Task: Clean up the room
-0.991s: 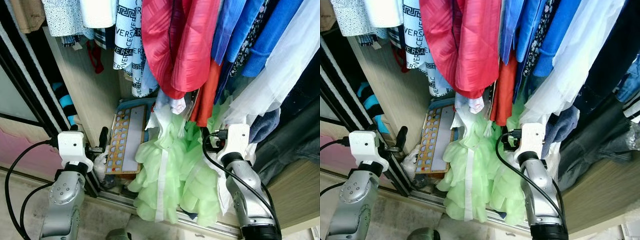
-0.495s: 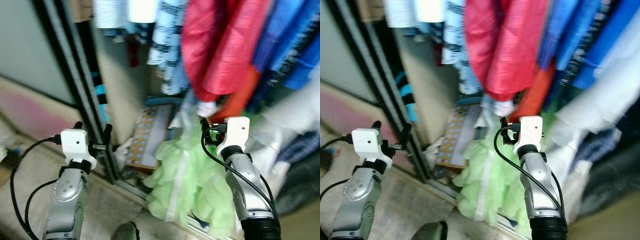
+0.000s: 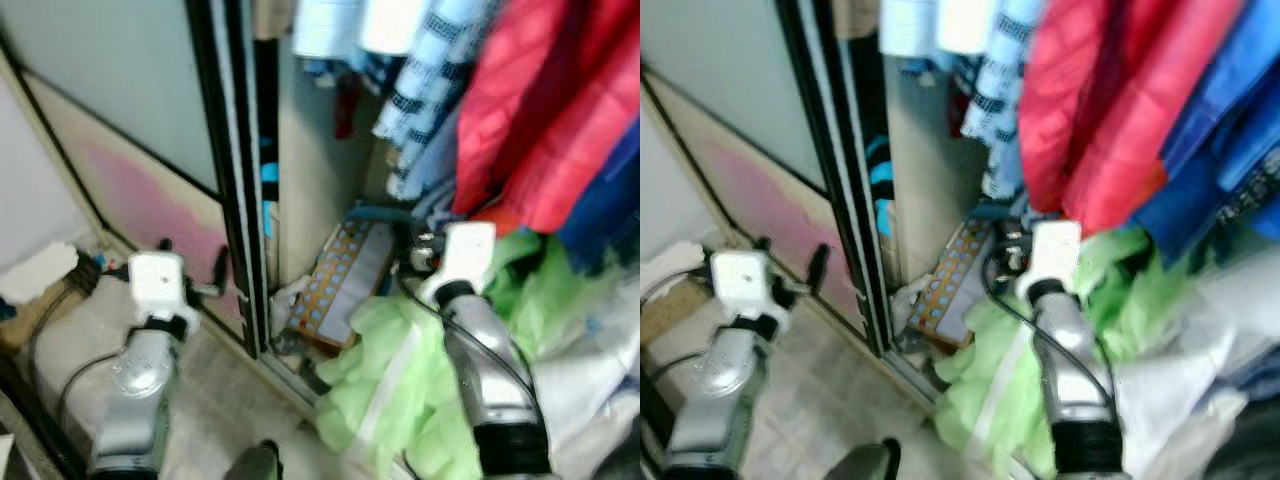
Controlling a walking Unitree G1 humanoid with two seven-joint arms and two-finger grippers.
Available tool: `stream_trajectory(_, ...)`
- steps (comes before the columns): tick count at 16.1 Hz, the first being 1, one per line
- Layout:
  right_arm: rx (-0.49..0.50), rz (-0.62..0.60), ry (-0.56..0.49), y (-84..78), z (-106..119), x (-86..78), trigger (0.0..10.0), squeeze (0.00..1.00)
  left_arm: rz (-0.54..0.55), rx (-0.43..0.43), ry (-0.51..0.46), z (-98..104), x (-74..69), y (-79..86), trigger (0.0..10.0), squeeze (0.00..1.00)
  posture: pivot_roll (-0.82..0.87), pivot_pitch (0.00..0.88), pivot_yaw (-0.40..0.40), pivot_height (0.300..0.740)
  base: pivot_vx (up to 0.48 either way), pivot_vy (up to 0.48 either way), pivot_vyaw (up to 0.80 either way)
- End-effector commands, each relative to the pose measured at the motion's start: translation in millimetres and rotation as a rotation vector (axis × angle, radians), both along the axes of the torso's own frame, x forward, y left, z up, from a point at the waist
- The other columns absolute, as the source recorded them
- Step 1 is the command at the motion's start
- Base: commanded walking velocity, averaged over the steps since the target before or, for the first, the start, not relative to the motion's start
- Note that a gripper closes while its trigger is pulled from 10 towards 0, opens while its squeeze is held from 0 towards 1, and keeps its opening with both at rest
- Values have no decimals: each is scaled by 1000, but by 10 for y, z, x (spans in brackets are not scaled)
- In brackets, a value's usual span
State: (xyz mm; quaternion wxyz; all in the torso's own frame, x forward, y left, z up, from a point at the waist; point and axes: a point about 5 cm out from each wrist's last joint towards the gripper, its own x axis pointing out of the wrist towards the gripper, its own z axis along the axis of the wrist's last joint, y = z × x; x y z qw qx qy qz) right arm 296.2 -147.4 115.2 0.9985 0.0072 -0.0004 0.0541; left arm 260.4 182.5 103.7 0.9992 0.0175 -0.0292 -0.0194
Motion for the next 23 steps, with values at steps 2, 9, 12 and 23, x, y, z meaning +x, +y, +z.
stream_trajectory(2, -2, -3, 16, -17, -22, 7, 10000, 0, 15, -5, 13, -24, -4, -7, 10000, 0, 121, 0, -47, 740, 0, 0, 800)
stream_trajectory(9, 24, 31, 95, -2, -154, -43, 10000, 0, -2, -9, 38, -82, -7, -84, 10000, 0, 110, 0, -45, 740, 0, 0, 800)
stream_trajectory(12, 13, 38, 87, 3, -150, -46, 10000, 0, 2, -11, 43, -90, -4, -76, 10000, 0, 110, 0, -44, 740, 0, 0, 800)
stream_trajectory(23, 16, 83, 77, 73, -109, -4, 10000, 0, 14, 6, 84, -138, 2, -83, 10000, 0, 116, 0, -47, 740, 0, 0, 800)
